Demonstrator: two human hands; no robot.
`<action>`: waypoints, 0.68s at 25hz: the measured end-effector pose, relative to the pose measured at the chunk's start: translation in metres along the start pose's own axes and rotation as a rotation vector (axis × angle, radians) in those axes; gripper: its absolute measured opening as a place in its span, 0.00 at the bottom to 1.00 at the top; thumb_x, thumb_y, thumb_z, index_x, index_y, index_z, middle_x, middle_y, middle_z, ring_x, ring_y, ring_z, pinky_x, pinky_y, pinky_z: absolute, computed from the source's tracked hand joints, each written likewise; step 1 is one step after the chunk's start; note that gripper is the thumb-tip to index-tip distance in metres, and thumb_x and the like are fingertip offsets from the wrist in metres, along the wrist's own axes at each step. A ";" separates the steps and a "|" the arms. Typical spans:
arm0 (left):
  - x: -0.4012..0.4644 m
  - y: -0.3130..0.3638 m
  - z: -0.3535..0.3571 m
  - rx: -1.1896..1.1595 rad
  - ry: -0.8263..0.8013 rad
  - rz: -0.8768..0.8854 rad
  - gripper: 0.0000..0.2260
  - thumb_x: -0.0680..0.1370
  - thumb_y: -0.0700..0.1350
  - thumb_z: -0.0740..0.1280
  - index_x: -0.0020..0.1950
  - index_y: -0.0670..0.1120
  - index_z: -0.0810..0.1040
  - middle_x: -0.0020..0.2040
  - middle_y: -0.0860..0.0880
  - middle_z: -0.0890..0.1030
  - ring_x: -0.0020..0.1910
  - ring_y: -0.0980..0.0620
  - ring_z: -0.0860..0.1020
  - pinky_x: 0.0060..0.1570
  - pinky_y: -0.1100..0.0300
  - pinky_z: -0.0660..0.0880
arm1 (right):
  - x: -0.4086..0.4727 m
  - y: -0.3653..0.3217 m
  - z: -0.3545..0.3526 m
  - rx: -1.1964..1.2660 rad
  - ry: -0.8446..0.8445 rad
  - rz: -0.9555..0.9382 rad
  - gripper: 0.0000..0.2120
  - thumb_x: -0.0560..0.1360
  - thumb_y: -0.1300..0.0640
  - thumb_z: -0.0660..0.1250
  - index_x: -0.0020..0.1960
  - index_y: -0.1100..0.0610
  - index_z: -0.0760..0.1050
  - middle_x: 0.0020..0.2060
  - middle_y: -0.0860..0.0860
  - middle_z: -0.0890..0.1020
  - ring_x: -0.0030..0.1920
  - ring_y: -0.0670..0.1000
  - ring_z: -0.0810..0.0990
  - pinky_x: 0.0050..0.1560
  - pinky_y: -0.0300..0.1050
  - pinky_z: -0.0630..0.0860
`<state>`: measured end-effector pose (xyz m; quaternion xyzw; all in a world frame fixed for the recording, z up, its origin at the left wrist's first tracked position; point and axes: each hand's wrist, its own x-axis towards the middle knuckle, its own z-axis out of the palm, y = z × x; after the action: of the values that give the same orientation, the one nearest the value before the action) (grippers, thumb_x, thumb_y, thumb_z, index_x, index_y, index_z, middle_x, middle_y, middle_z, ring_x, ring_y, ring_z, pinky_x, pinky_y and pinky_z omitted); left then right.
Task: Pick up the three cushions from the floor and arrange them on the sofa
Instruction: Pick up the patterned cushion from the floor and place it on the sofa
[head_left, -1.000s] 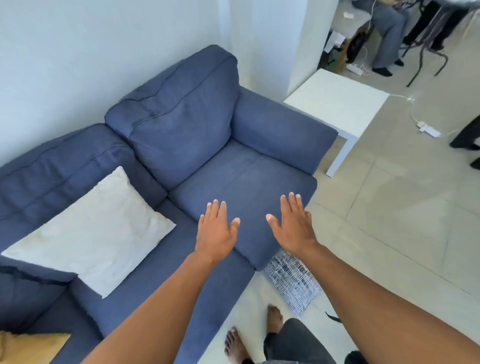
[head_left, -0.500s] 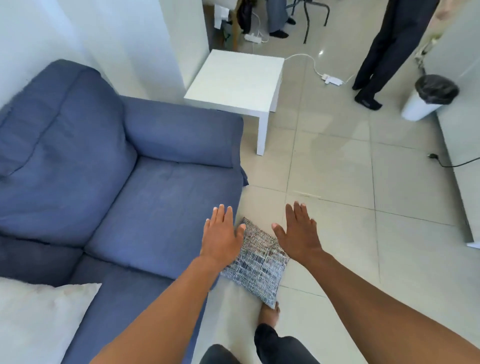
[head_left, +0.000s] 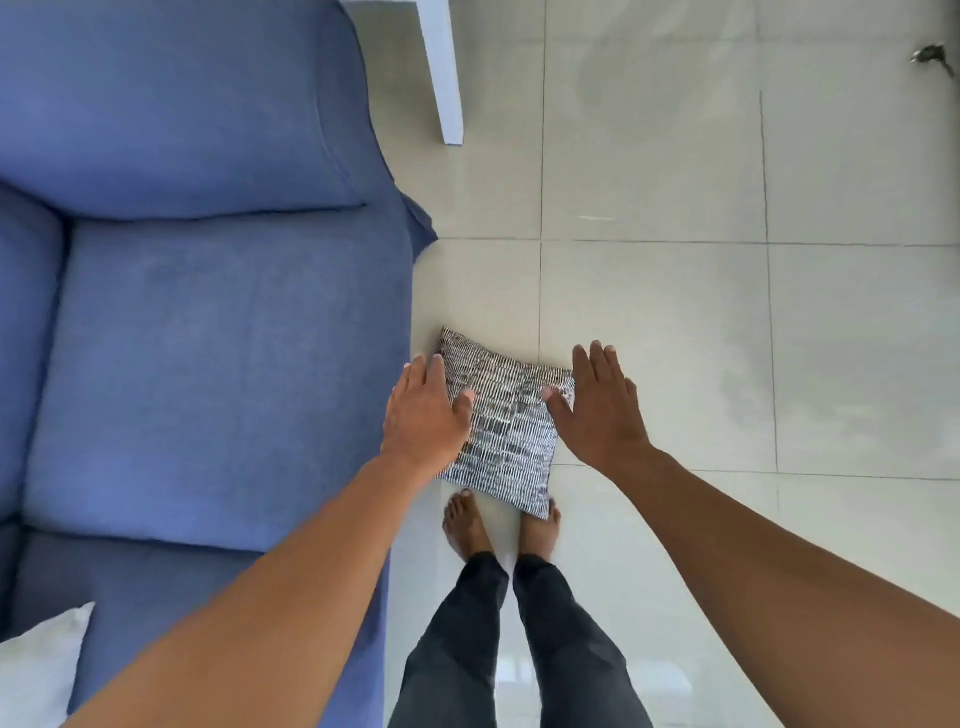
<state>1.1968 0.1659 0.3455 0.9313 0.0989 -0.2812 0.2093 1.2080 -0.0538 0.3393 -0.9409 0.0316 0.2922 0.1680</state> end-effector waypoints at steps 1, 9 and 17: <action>0.023 -0.012 0.021 0.002 -0.027 -0.022 0.32 0.86 0.56 0.57 0.85 0.40 0.55 0.85 0.38 0.56 0.85 0.39 0.53 0.81 0.46 0.53 | 0.020 0.008 0.025 -0.001 -0.024 0.013 0.36 0.85 0.42 0.55 0.84 0.62 0.51 0.84 0.61 0.51 0.85 0.59 0.46 0.81 0.62 0.54; 0.199 -0.101 0.212 -0.070 -0.126 -0.245 0.32 0.85 0.55 0.60 0.84 0.40 0.58 0.82 0.40 0.65 0.80 0.38 0.65 0.76 0.44 0.65 | 0.170 0.084 0.228 0.079 -0.114 0.106 0.36 0.84 0.44 0.60 0.83 0.63 0.53 0.84 0.62 0.54 0.84 0.61 0.50 0.80 0.62 0.55; 0.303 -0.162 0.314 -0.290 0.060 -0.579 0.34 0.81 0.64 0.63 0.79 0.42 0.68 0.74 0.42 0.76 0.71 0.39 0.76 0.69 0.45 0.73 | 0.252 0.141 0.358 0.492 -0.029 0.418 0.51 0.71 0.27 0.67 0.79 0.61 0.59 0.75 0.60 0.69 0.72 0.65 0.72 0.71 0.64 0.71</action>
<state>1.2453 0.1909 -0.1171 0.8328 0.4048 -0.2846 0.2480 1.2011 -0.0569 -0.1208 -0.8409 0.2915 0.3174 0.3274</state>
